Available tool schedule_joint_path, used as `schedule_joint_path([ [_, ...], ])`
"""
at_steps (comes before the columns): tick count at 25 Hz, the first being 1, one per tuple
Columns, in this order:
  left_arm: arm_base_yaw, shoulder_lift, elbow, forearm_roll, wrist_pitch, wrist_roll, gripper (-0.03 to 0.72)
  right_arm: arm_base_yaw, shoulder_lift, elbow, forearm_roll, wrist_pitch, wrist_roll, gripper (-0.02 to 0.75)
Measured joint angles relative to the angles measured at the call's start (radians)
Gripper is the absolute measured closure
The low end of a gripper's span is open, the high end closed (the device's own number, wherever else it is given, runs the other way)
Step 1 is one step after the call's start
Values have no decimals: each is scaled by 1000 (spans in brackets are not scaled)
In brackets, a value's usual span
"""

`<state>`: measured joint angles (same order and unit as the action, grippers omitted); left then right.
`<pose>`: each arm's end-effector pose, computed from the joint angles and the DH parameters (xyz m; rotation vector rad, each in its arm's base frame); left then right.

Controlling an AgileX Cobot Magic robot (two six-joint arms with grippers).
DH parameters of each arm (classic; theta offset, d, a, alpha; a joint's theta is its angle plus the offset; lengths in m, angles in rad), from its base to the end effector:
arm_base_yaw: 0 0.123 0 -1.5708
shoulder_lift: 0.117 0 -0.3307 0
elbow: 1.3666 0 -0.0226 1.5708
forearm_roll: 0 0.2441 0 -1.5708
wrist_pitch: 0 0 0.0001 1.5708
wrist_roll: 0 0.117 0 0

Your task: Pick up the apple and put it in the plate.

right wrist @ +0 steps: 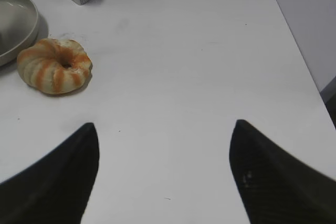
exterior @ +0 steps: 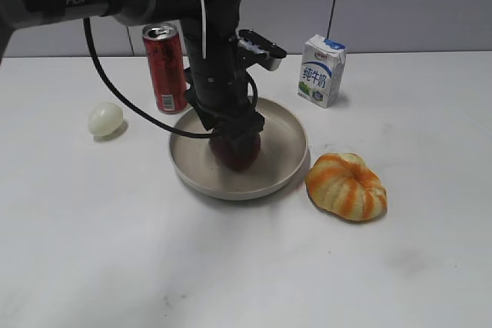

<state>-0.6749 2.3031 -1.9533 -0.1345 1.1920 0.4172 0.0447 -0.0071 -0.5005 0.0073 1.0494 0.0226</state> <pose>0.3841 -0.3261 0.1846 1.5208 2.6269 -0.2154 -0.0341 -0.0008 0.2633 -0.0227 2.0256 0.0512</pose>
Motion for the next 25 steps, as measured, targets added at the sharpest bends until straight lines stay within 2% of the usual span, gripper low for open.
schedule_joint_path([
  [8, 13, -85, -46, 17, 22, -44, 60, 0, 0, 0, 0, 0, 0, 153],
  [12, 51, -186, -48, 108, 23, -110, 70, 0, 0, 0, 0, 0, 0, 153],
  [15, 119, -247, -46, 185, 24, -234, 80, 0, 0, 0, 0, 0, 0, 153],
  [19, 257, -333, -15, 204, 25, -333, 88, 0, 0, 0, 0, 0, 0, 153],
  [25, 470, -470, 120, 191, 24, -363, 94, 0, 0, 0, 0, 0, 0, 153],
])
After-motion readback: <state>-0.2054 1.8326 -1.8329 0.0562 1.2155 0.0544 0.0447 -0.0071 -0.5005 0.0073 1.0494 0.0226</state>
